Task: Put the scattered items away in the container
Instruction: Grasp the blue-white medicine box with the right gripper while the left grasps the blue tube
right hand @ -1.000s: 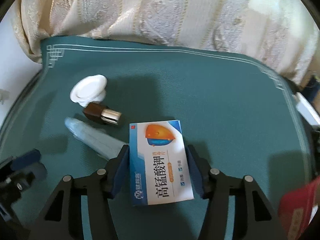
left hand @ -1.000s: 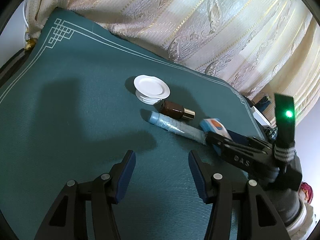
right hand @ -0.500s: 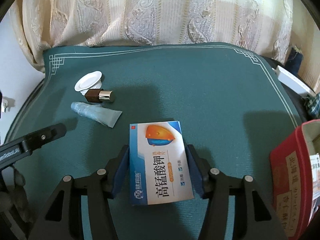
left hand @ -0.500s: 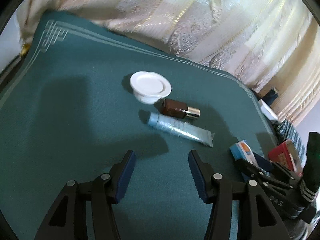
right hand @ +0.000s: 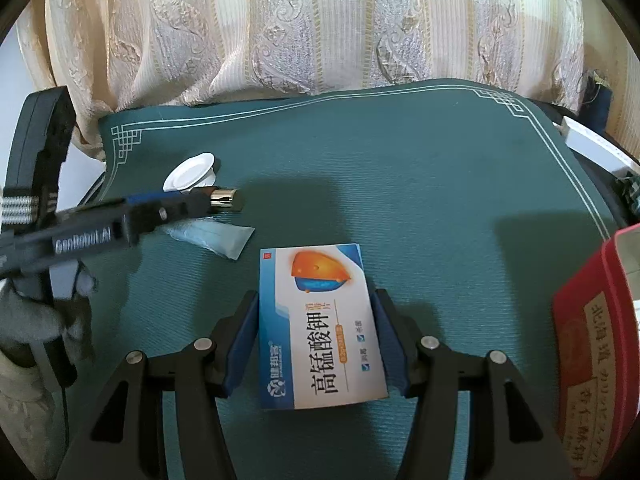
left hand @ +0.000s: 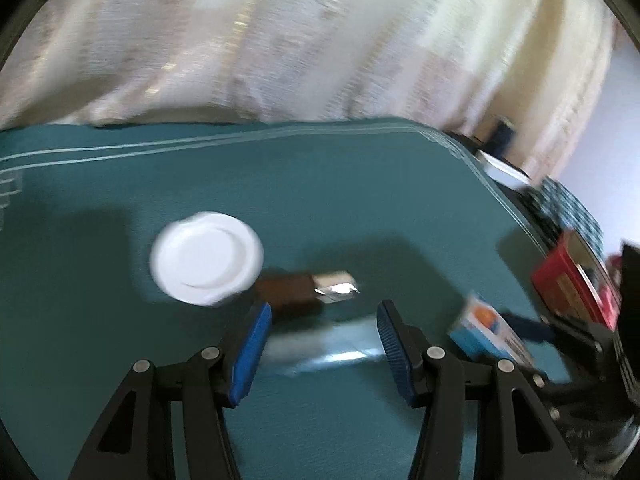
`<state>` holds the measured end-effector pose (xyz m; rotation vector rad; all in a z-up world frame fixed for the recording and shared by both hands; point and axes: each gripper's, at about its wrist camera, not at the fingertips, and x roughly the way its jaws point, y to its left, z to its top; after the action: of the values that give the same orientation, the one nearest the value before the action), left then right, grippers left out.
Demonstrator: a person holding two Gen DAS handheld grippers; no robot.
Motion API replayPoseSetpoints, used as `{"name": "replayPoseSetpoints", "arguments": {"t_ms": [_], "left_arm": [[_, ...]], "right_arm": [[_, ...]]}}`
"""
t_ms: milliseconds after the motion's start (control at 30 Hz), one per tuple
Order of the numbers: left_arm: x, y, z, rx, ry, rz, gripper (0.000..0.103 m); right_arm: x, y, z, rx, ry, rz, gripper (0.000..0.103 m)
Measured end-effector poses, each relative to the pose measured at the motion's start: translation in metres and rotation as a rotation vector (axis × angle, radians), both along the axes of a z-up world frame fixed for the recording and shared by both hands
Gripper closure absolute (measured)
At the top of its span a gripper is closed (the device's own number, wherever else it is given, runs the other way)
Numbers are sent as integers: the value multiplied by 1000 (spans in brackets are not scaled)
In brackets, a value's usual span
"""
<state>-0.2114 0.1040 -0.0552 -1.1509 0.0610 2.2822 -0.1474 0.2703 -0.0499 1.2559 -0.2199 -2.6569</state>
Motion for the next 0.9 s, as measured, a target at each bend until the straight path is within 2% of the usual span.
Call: {"name": "replayPoseSetpoints", "arguments": {"t_ms": [100, 333, 467, 533, 567, 700, 733, 800, 833, 900], "left_arm": [[16, 7, 0, -51, 23, -64, 46], [52, 14, 5, -156, 18, -154, 46], [49, 19, 6, -193, 29, -130, 46], [42, 21, 0, -266, 31, -76, 46], [40, 21, -4, -277, 19, -65, 46], [37, 18, -9, -229, 7, -44, 47], [38, 18, -9, -223, 14, -41, 50], [40, 19, -9, -210, 21, -39, 64], [41, 20, -8, -203, 19, -35, 77], [42, 21, -8, -187, 18, -4, 78]], "right_arm": [[0, 2, 0, -11, 0, 0, 43], [1, 2, 0, -22, 0, -4, 43], [1, 3, 0, -23, 0, -2, 43], [1, 3, 0, -22, 0, -2, 43], [1, 3, 0, -21, 0, -2, 43], [1, 3, 0, -16, 0, -1, 43], [1, 3, 0, -13, 0, 0, 43], [1, 2, 0, -10, 1, -1, 43], [1, 2, 1, -10, 2, -2, 43], [2, 3, 1, -10, 5, -10, 43]]}}
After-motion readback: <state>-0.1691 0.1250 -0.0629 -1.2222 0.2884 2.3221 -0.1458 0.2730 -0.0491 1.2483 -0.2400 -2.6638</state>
